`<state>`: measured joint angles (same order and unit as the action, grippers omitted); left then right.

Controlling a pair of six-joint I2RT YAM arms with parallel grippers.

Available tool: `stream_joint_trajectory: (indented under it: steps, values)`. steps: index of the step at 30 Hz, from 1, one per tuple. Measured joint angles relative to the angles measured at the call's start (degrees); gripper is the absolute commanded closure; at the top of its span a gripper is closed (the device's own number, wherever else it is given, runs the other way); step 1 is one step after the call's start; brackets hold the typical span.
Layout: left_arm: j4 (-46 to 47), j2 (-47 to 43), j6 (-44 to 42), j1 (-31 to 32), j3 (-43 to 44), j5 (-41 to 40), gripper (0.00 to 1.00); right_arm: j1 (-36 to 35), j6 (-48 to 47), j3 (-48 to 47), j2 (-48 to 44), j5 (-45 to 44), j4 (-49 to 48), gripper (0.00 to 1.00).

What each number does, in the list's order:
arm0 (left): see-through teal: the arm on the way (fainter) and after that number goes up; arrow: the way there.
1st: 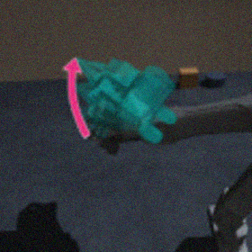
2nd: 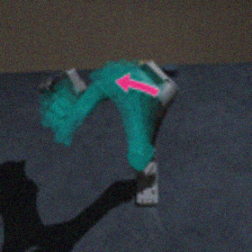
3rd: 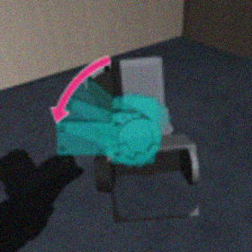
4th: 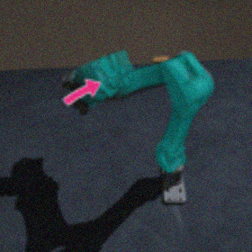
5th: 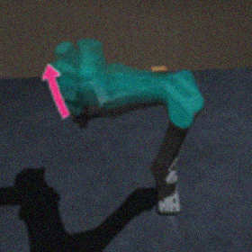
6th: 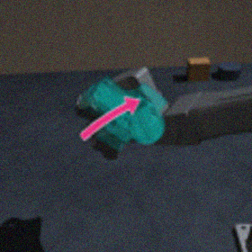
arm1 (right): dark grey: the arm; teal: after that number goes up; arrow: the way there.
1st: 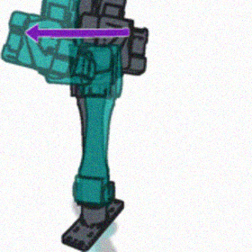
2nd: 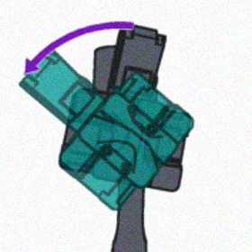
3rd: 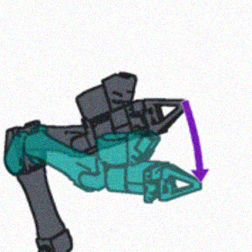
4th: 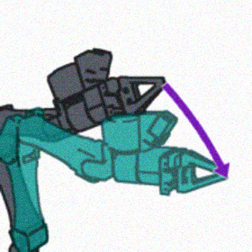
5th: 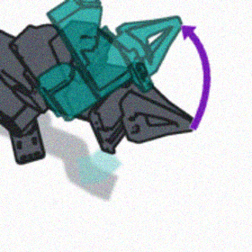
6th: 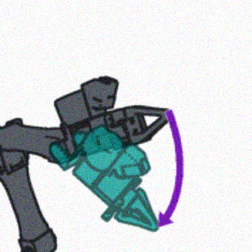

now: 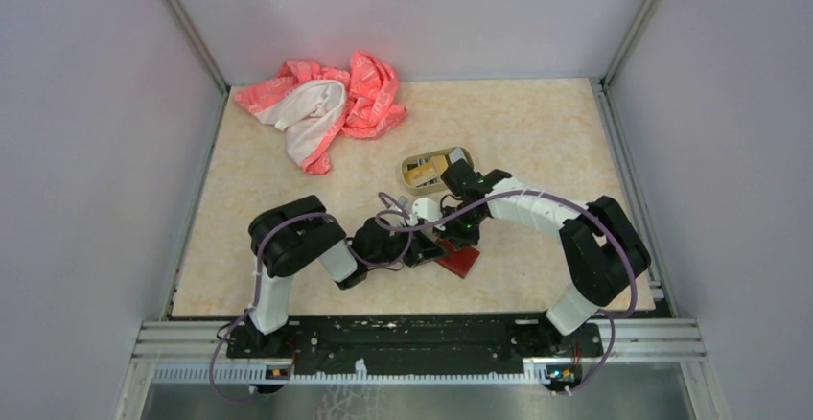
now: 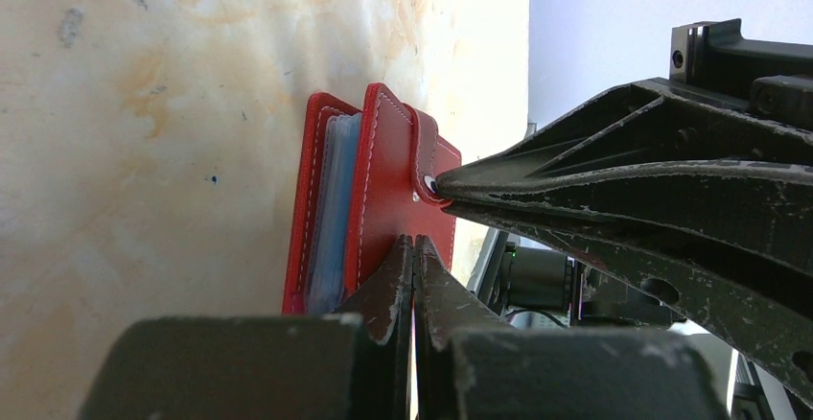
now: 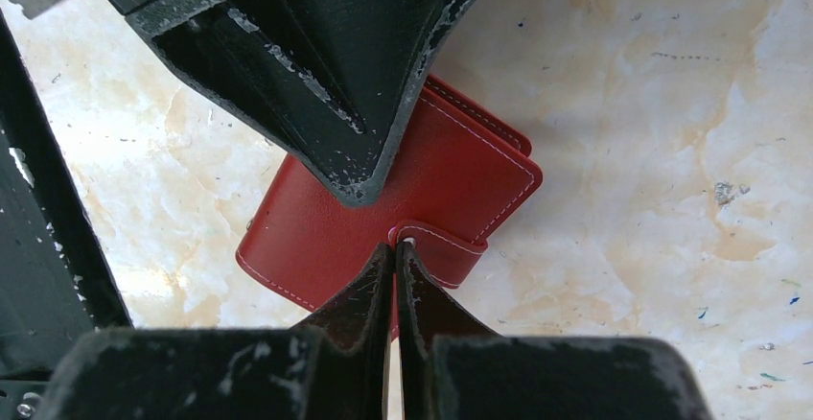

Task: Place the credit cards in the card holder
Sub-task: Close the card holder at the center of the board.

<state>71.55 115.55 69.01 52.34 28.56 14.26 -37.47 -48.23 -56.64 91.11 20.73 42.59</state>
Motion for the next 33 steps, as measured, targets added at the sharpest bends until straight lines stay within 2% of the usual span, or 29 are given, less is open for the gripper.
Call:
stream_joint_trajectory:
  steps: [33]
  values:
    - [1.8, 0.6, 0.5, -0.3, -0.8, 0.3, 1.0, -2.6, -3.8, -0.5, 0.4, -2.3, 1.5, 1.0]
